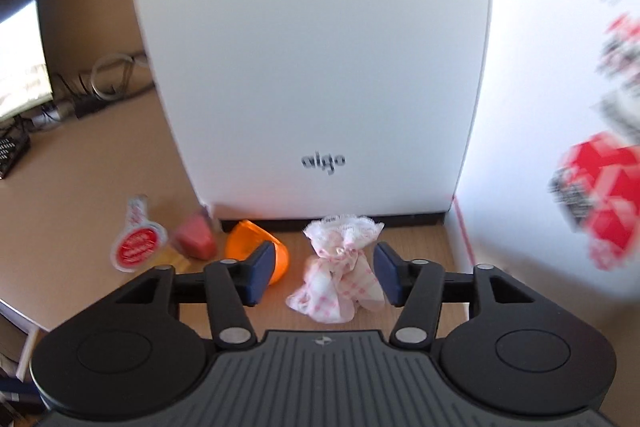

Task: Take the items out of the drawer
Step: 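Place the packet on the desktop with the left tool while the right tool places the lace cloth there, then move both open tools back down into the drawer toward the remaining toys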

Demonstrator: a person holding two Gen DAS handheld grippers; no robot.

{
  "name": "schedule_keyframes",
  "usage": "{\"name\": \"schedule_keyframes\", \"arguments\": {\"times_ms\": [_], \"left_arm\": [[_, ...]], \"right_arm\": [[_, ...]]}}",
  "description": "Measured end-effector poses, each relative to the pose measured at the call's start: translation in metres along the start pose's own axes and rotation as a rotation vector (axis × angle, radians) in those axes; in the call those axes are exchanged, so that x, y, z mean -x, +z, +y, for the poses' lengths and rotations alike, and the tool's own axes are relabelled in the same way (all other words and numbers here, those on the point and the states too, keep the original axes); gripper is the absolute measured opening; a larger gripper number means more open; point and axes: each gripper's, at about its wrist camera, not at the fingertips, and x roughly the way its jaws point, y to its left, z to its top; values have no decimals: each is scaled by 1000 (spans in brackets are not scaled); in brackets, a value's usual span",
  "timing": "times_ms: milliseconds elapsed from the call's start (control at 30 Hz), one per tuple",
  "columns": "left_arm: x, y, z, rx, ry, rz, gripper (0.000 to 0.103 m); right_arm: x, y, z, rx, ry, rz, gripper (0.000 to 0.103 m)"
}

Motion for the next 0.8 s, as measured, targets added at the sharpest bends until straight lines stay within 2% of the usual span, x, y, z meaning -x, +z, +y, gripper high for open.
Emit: {"name": "schedule_keyframes", "arguments": {"times_ms": [100,200,300,400,467,533,600,667,800], "left_arm": [[-9,-12,-13,-43,-9,56,18],[-17,-22,-29,-112,-7,81,22],[-30,-23,-34,-151,69,81,23],[-39,-23,-28,-81,134,107,22],[-40,-23,-27,-45,119,111,22],[-39,-19,-37,-62,70,91,22],[-41,-12,-53,-117,14,56,23],[-52,-5,-71,-215,-23,44,25],[-81,0,-92,-429,-50,112,25]], "right_arm": [[30,-11,6,9,23,-34,59],[52,-31,13,28,50,-23,61],[57,-53,22,56,62,31,61],[55,-78,27,48,72,109,61],[49,-95,28,34,88,161,61],[43,-109,29,42,84,200,61],[37,-119,27,42,63,234,61],[32,-126,23,23,45,263,61],[30,-129,14,-18,33,279,61]]}}
